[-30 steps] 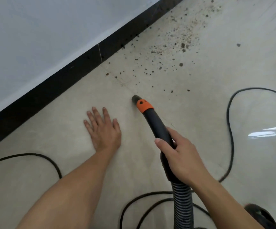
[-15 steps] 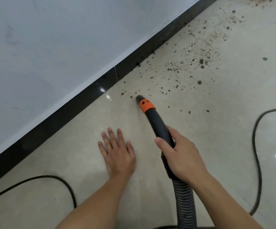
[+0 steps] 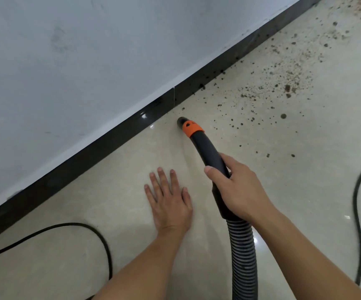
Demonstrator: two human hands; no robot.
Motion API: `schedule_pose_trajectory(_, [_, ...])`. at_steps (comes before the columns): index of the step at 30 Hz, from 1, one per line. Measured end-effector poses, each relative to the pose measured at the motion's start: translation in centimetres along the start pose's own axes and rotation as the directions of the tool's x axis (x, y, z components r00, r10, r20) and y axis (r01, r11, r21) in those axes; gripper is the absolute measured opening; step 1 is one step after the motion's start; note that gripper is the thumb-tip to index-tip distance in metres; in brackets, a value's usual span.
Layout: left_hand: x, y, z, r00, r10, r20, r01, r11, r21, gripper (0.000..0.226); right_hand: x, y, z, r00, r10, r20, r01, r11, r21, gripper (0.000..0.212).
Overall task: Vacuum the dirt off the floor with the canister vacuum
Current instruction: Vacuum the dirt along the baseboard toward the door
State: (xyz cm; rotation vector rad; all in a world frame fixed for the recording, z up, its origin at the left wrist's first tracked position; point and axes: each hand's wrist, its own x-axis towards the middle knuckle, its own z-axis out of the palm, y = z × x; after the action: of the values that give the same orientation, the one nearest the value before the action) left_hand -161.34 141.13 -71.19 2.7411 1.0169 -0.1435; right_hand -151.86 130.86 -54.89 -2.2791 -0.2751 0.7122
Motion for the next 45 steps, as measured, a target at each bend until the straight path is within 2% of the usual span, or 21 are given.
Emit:
schedule_pose_trajectory(5, [0.0, -0.1, 0.1, 1.0, -0.001, -0.016, 0.001, 1.0, -0.013, 0.063, 0.1, -0.6, 0.7, 0.998, -0.035, 0.051, 0.035, 0.999, 0.005, 0.019])
schedule_pose_trajectory(12, [0.0, -0.1, 0.0, 1.0, 0.0, -0.002, 0.0, 1.0, -0.012, 0.063, 1.5, -1.9, 1.3, 0.989, -0.076, 0.126, 0.08, 0.997, -0.023, 0.025])
schedule_pose_trajectory(15, [0.0, -0.2, 0.0, 1.0, -0.003, 0.002, 0.003, 1.0, -0.017, 0.064, 1.4, -1.4, 0.8, 0.993, -0.07, 0.098, 0.073, 0.997, -0.018, 0.025])
schedule_pose_trajectory(20, [0.0, -0.1, 0.0, 1.0, 0.006, -0.014, -0.007, 1.0, -0.012, 0.063, 4.3, -1.0, -1.3, 0.998, -0.003, -0.059, 0.004, 1.0, 0.02, 0.031])
schedule_pose_trajectory(22, [0.1, -0.1, 0.0, 1.0, 0.005, -0.014, -0.005, 1.0, -0.008, 0.063, 5.4, -0.9, -2.4, 0.997, 0.034, -0.075, -0.028, 0.996, 0.087, 0.024])
schedule_pose_trajectory(24, [0.0, -0.2, 0.0, 1.0, 0.004, -0.006, -0.004, 1.0, -0.003, 0.063, 6.0, -1.1, -2.8, 0.997, 0.044, -0.059, -0.036, 0.99, 0.133, 0.015])
schedule_pose_trajectory(29, [0.0, -0.2, 0.0, 1.0, -0.009, 0.019, 0.009, 1.0, 0.006, 0.065, 5.5, -1.9, -1.4, 0.999, -0.025, 0.027, 0.021, 0.991, 0.135, 0.018])
schedule_pose_trajectory(32, [0.1, -0.2, -0.1, 0.999, -0.01, 0.031, 0.01, 1.0, 0.017, 0.065, 4.0, -0.9, -1.2, 0.998, -0.018, 0.067, 0.008, 0.988, 0.155, 0.016])
schedule_pose_trajectory(40, [0.1, -0.3, -0.6, 0.999, -0.01, 0.032, 0.009, 0.999, 0.032, 0.066, -5.4, 5.0, -2.8, 0.979, 0.204, -0.016, -0.189, 0.93, 0.316, 0.017])
schedule_pose_trajectory(43, [0.1, -0.2, -0.9, 0.999, -0.015, 0.042, 0.014, 0.999, 0.035, 0.068, -9.3, 6.5, -3.0, 0.95, 0.313, -0.021, -0.263, 0.832, 0.488, 0.022])
schedule_pose_trajectory(45, [0.1, -0.1, -1.0, 0.999, -0.022, 0.037, 0.022, 1.0, 0.023, 0.069, -11.3, 7.7, -3.1, 0.928, 0.37, -0.047, -0.269, 0.752, 0.601, 0.034])
